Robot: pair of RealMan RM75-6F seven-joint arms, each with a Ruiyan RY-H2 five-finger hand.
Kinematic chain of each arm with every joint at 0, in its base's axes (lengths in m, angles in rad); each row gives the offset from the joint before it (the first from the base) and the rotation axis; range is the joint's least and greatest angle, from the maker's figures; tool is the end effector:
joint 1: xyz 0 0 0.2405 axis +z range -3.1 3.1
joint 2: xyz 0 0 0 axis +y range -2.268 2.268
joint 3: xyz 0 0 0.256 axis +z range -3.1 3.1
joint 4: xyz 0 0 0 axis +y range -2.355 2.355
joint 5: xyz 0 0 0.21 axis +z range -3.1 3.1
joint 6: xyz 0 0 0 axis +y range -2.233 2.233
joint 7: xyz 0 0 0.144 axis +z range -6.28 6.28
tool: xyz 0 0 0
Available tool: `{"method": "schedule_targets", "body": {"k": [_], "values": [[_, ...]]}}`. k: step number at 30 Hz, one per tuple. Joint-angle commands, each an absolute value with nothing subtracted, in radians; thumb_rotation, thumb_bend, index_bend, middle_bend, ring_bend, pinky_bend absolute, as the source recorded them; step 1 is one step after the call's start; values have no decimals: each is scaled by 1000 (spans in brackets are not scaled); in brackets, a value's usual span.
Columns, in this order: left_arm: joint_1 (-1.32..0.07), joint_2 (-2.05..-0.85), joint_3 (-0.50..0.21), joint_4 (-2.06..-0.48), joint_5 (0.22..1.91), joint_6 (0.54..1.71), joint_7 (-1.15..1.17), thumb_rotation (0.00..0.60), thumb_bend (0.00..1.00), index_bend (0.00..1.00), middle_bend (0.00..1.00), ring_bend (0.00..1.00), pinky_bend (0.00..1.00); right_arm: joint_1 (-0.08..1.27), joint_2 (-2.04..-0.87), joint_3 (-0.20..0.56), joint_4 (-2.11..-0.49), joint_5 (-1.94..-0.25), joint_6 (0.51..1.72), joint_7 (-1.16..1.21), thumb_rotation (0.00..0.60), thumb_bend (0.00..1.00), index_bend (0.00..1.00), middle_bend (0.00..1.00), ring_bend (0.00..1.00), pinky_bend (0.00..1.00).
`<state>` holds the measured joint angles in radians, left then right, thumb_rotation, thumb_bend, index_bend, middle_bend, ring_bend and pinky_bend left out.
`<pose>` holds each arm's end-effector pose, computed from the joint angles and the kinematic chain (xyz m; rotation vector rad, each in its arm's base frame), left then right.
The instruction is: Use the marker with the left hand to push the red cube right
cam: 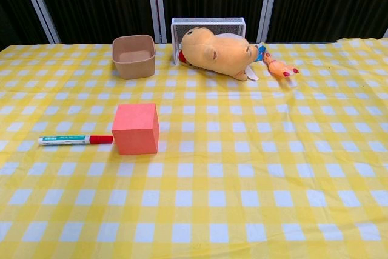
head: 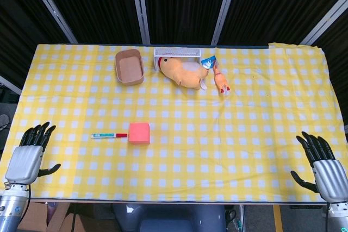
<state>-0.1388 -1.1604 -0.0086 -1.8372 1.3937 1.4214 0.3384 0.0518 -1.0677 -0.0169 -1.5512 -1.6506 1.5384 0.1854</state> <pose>-0.2698 0.1812 0.1183 -1.4679 -0.9463 -0.7714 -0.3150 -0.1563 0.1701 1.4780 -0.9453 0.9975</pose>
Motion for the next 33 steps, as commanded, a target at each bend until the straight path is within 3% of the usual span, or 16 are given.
{"method": "schedule_targets", "body": {"k": [1,9,20,29,33], "values": [[-139,-1159,-8,-1838,1391,1418,339,600,0,0,0,0,6,52,-1066,-18,-1552,-1649,1536,185,600,320,0,0,0,0],[-149,-1162,-13,-1843,1378,1397,355,600,0,9,0,0,26,49,-1060,-20,-1555,-1647,1536,189,600,320,0,0,0,0],[-306,-1246,-142,-1825,1164,1231,486,600,165,337,69,7,138,50,-1060,-20,-1558,-1643,1529,185,600,320,0,0,0,0],[-462,-1421,-203,-1678,922,1104,641,600,249,450,99,28,150,50,-1057,-19,-1556,-1643,1531,206,600,320,0,0,0,0],[-497,-1472,-208,-1641,870,1111,693,600,280,466,101,27,150,50,-1055,-20,-1558,-1643,1530,211,600,320,0,0,0,0]]}}
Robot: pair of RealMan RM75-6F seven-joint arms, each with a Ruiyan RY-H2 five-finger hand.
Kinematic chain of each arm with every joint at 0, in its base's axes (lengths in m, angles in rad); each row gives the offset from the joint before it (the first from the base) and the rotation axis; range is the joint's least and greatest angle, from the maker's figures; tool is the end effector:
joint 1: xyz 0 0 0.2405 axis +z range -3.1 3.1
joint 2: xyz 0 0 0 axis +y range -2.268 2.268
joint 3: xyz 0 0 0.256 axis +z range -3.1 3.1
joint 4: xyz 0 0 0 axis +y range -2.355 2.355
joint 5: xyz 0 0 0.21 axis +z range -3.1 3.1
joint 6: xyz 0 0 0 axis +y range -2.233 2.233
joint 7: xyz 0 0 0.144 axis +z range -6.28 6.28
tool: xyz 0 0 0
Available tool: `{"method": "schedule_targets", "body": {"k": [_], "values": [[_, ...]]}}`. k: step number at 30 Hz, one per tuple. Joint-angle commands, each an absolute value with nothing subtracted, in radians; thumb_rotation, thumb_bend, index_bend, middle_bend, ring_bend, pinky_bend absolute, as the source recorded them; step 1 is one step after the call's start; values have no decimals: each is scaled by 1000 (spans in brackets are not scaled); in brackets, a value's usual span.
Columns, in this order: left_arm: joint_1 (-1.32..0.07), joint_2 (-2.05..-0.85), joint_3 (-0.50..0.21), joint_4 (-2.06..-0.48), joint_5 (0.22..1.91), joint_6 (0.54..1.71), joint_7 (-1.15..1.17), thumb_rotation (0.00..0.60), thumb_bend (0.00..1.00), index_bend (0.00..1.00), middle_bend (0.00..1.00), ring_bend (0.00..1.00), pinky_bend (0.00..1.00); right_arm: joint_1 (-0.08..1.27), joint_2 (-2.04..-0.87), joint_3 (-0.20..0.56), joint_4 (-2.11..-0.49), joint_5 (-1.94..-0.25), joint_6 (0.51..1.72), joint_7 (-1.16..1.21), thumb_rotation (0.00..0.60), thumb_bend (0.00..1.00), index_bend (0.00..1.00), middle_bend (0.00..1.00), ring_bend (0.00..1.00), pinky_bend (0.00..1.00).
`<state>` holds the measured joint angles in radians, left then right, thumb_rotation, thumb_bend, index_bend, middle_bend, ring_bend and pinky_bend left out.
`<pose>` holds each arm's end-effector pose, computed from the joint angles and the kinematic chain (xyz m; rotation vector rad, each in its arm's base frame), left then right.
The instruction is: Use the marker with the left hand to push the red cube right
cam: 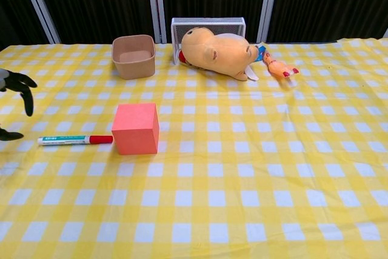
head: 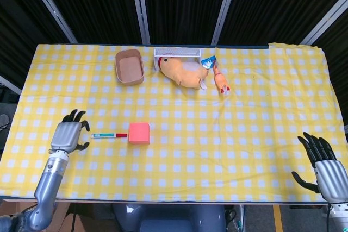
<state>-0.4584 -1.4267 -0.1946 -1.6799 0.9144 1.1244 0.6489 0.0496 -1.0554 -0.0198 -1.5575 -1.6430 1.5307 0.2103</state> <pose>-0.2350 0.2887 0.0329 -1.5791 -1.0280 -0.6053 -0.3167 -0.1551 0.1727 1.4674 -0.9730 0.9978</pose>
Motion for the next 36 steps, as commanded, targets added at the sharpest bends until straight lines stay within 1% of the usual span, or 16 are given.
{"method": "schedule_targets", "body": {"k": [1,10,28,36], "values": [[-503,-1480,-208,-1634,862,1112,700,600,288,469,101,27,150,49,-1055,-20,-1558,-1642,1530,212,600,320,0,0,0,0],[-569,-1555,-208,-1565,782,1101,755,600,345,486,103,27,150,50,-1053,-18,-1561,-1639,1530,224,600,320,0,0,0,0],[-640,-1622,-181,-1505,704,1102,813,600,345,491,102,27,150,49,-1052,-15,-1562,-1637,1532,229,600,320,0,0,0,0],[-647,-1636,-157,-1484,693,1112,818,600,347,518,102,28,150,49,-1049,-15,-1568,-1635,1529,236,600,320,0,0,0,0]]}}
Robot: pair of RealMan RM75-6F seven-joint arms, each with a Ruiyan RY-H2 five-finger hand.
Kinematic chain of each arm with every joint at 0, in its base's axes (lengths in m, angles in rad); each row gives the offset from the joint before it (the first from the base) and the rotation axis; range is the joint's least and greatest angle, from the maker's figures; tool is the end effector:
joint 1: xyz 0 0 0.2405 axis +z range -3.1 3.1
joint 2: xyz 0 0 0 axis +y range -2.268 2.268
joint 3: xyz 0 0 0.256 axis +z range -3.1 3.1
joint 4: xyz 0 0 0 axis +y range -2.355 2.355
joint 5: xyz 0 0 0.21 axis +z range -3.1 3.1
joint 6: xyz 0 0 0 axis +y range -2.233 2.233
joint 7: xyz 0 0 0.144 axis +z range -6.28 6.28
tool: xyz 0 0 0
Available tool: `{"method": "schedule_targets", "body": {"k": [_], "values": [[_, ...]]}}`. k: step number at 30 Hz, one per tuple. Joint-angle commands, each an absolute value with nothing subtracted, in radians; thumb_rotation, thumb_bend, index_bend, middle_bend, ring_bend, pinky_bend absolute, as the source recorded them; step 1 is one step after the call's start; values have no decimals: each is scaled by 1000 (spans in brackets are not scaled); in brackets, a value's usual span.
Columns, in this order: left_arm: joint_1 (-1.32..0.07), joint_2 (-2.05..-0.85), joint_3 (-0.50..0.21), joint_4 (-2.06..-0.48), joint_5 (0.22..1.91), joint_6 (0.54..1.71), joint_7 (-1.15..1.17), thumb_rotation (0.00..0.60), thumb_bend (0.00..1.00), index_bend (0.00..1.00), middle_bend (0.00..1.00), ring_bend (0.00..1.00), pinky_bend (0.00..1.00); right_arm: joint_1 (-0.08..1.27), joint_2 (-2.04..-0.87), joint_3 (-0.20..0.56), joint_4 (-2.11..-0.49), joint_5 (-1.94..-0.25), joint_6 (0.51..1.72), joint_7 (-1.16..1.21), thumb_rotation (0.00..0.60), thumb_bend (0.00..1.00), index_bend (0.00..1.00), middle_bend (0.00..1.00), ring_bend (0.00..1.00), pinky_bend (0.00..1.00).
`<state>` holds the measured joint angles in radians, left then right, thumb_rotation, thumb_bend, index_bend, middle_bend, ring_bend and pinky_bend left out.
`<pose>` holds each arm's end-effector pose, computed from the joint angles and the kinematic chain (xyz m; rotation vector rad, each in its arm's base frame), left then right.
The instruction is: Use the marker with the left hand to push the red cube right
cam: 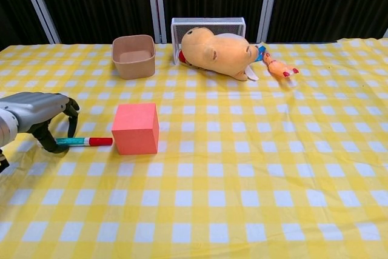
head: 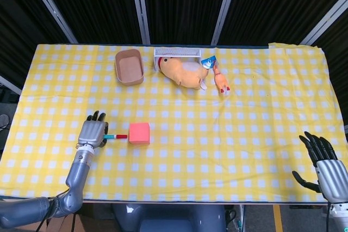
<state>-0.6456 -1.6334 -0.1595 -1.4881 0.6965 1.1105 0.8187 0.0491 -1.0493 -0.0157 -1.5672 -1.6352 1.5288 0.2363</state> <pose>-0.2139 0.3161 -0.0310 -1.6704 -0.9824 -0.4523 -0.3161 -0.1559 0.1745 1.4479 -0.9973 1.0171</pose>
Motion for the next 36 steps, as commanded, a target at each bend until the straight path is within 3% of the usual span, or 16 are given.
{"method": "schedule_targets", "body": {"k": [1,11,24,36], "values": [[-648,-1637,-156,-1482,691,1112,817,600,348,520,102,27,150,49,-1049,-15,-1568,-1636,1529,236,600,320,0,0,0,0],[-650,-1639,-149,-1482,692,1125,806,600,421,597,122,28,150,49,-1049,-16,-1568,-1637,1529,238,600,320,0,0,0,0],[-636,-1538,-150,-1585,706,1169,793,600,429,606,127,28,150,49,-1050,-17,-1569,-1642,1531,234,600,321,0,0,0,0],[-657,-1566,-150,-1560,680,1158,801,600,430,609,132,38,150,49,-1049,-16,-1571,-1639,1530,237,600,320,0,0,0,0]]}}
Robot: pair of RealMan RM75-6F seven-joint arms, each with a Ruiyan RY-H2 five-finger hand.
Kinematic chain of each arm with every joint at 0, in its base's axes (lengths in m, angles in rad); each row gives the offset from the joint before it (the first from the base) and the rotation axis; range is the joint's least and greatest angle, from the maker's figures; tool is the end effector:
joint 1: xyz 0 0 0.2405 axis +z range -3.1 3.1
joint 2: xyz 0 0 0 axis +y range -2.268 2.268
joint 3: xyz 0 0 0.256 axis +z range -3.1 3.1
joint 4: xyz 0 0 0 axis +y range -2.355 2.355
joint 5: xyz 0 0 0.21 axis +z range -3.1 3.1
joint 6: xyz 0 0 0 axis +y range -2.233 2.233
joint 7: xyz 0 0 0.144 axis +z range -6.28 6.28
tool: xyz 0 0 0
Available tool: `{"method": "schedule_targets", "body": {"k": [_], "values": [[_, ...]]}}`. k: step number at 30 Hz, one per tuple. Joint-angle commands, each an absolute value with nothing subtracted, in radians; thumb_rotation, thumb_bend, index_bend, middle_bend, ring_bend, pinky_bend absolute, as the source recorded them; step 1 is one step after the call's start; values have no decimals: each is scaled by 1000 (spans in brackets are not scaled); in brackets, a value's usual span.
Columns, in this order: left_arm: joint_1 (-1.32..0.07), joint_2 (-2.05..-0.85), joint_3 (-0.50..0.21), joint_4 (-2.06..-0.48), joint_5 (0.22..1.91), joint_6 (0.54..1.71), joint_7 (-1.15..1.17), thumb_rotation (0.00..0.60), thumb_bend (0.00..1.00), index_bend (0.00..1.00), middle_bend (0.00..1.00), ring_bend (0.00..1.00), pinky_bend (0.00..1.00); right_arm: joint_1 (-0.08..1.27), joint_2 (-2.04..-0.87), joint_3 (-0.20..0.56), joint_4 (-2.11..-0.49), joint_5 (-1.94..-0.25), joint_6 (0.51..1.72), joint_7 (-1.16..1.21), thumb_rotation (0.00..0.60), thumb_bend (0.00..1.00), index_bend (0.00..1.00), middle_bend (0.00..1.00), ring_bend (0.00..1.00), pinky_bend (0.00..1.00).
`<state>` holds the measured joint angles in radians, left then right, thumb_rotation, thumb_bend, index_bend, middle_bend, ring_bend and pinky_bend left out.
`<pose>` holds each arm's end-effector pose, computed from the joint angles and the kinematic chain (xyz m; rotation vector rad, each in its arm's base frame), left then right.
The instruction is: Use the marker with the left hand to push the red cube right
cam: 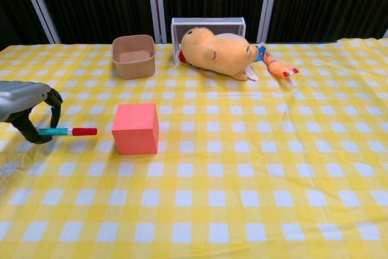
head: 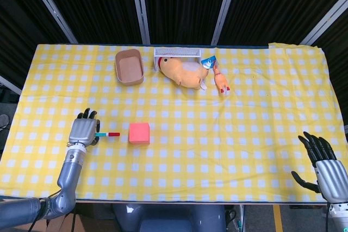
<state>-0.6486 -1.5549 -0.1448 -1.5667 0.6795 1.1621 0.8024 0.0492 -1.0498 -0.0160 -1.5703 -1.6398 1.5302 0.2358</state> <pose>-0.2171 0.3160 -0.0058 -1.6276 -0.9739 -0.4581 -0.3148 -0.1557 0.1739 1.4509 -0.9976 1.0225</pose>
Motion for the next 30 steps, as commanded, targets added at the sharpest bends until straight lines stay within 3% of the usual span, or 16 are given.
{"method": "schedule_targets", "body": {"k": [1,10,30], "values": [[-661,-1574,-154,-1556,682,1158,800,600,430,609,133,40,150,49,-1049,-16,-1572,-1639,1529,240,600,320,0,0,0,0],[-740,-1703,-195,-1505,636,1155,859,600,430,609,132,40,150,48,-1042,-17,-1575,-1638,1530,262,600,321,0,0,0,0],[-855,-1863,-266,-1461,584,1184,925,600,430,614,135,40,150,46,-1043,-17,-1568,-1648,1541,268,600,320,0,0,0,0]]}}
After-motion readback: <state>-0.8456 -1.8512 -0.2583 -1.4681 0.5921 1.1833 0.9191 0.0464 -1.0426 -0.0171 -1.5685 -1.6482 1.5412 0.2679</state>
